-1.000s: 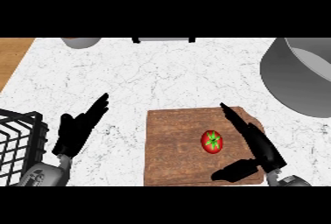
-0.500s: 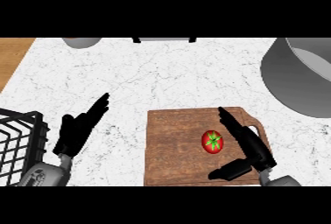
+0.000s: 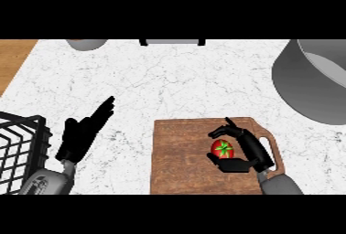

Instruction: Pick the tomato from the cutting board and place it in the pot

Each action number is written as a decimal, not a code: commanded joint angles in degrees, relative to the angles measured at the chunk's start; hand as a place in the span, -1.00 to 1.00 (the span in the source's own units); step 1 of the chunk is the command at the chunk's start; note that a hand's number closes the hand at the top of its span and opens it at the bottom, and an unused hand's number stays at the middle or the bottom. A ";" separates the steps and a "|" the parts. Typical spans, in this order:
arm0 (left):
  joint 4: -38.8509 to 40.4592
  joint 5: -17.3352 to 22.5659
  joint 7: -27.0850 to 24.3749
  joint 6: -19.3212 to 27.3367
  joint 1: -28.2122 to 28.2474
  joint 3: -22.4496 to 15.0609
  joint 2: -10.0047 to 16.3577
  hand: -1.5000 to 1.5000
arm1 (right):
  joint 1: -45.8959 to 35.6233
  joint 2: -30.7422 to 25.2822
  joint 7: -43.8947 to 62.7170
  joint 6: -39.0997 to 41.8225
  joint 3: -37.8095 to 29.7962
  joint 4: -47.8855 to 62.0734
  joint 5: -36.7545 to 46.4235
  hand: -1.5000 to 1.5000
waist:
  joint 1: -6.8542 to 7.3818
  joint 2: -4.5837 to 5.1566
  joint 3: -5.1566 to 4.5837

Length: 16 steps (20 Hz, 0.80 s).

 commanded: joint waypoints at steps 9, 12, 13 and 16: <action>1.75 1.56 0.46 -0.94 1.32 1.27 -2.93 0.00 | 0.90 5.69 -16.28 1.47 -2.59 12.12 -0.15 1.00 | -0.22 1.07 -0.64; 2.23 1.66 -1.43 0.57 3.46 2.48 -1.66 0.00 | 6.38 -6.05 -18.47 -1.01 -17.91 9.70 -8.11 1.00 | -3.07 1.22 -0.65; 1.65 2.31 -0.46 0.73 3.67 3.76 -0.55 0.00 | 8.46 -8.28 -18.86 -1.88 -21.60 9.99 -9.97 1.00 | -4.75 1.14 -0.60; -1.10 1.57 -0.13 2.13 6.02 2.86 -1.33 0.00 | 8.87 -14.55 -18.69 -3.92 -32.18 12.01 -14.82 1.00 | -5.93 1.04 -0.51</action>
